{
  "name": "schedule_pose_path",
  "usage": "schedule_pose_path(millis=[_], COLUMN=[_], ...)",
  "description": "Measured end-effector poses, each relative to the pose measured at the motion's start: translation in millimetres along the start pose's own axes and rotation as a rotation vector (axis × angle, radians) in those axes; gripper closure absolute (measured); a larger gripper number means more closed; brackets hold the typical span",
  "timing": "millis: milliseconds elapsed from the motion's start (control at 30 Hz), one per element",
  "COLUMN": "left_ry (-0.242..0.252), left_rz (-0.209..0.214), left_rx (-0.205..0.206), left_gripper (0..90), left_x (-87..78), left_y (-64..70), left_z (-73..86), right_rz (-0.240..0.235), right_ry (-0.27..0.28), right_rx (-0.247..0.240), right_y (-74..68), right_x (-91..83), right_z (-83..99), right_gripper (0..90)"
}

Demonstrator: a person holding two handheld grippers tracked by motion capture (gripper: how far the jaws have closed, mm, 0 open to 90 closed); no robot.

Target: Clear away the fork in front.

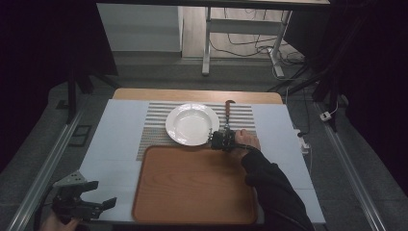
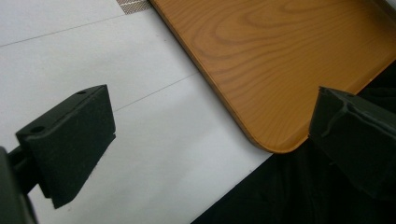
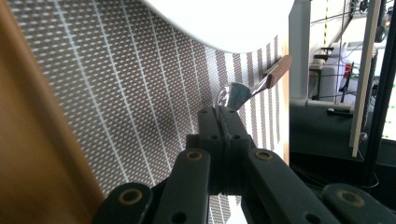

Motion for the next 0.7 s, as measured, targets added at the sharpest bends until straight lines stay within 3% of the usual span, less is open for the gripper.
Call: schedule_pose_path(millis=[133, 267, 333, 367, 400, 500, 700], left_ry=[0.0, 0.0, 0.0, 0.0, 0.0, 0.002, 0.003], left_rz=[0.0, 0.0, -0.001, -0.001, 0.0, -0.001, -0.004], left_rx=[0.0, 0.0, 0.001, 0.001, 0.0, 0.001, 0.006], left_gripper=[0.4, 0.4, 0.4, 0.4, 0.4, 0.4, 0.3], left_x=[0.0, 0.1, -0.1, -0.1, 0.0, -0.1, -0.2], left_y=[0.1, 0.2, 0.1, 0.1, 0.2, 0.3, 0.8], left_z=[-0.1, -0.1, -0.1, -0.1, -0.1, -0.2, -0.3], right_rz=[0.001, 0.003, -0.035, -0.035, -0.007, -0.015, -0.064], right_ry=[0.003, 0.006, 0.03, 0.03, 0.021, 0.026, 0.058], right_rx=[-0.004, 0.024, 0.044, 0.044, 0.045, 0.061, 0.106], right_y=[1.4, 3.7, 7.3, 7.3, 7.7, 10.0, 13.1], right_x=[-4.0, -11.3, -17.0, -17.0, -19.9, -27.1, -41.5], right_z=[0.6, 1.3, 2.5, 2.5, 2.8, 4.9, 9.8], right_gripper=[89.8, 89.9, 90.0, 90.0, 90.0, 90.0, 90.0])
Point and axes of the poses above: each handheld gripper's, and its own axes: x roughly forward along the jaws, z roughly out of its underside, y roughly to its right, the point moved 2 cm from there along x, roughly forward along the jaws, and after that the axes turned 9 degrees about x, right-handed, at the moved point
